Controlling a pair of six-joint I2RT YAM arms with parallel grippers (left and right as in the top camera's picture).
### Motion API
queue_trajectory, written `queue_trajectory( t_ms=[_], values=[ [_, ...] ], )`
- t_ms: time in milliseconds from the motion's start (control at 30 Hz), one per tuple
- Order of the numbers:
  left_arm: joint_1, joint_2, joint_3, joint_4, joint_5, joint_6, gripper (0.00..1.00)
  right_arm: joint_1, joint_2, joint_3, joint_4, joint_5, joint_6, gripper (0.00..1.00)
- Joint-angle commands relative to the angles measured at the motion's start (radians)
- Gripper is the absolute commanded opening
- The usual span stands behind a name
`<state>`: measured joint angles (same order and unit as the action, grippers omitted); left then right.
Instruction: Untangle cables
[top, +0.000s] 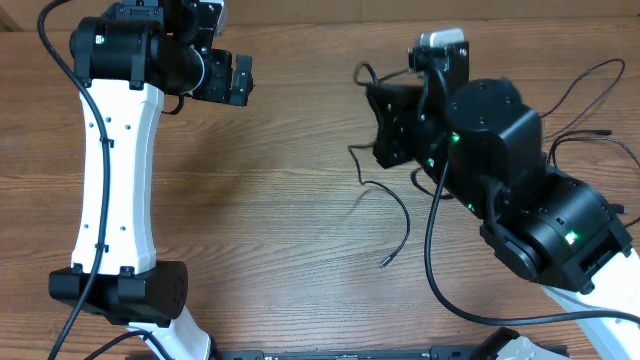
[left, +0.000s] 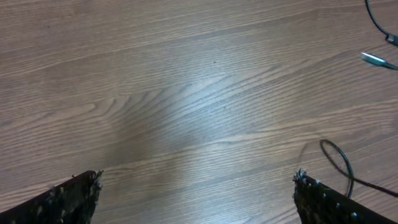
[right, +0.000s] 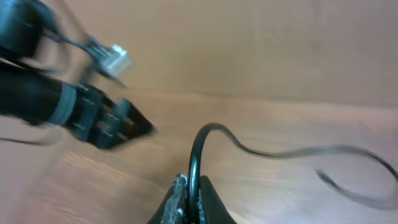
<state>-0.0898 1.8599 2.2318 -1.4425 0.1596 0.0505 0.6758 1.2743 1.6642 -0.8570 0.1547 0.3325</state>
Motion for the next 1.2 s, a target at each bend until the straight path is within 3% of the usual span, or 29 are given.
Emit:
queue_trajectory(
  t_ms=[0,833,1167],
  values=[
    [-0.002,0.012,0.007,0.003,-0.004,-0.013,1.00,0.003,-0.018,0.022,-0.080,0.127,0.004,0.04],
    [-0.002,0.012,0.007,0.003,-0.004,-0.013,1.00,0.002,-0.048,0.022,-0.493,0.373,0.044,0.04],
    [-0.002,0.012,0.007,0.003,-0.004,-0.013,1.00,0.002,-0.048,0.022,-0.599,0.414,0.170,0.04]
  ],
)
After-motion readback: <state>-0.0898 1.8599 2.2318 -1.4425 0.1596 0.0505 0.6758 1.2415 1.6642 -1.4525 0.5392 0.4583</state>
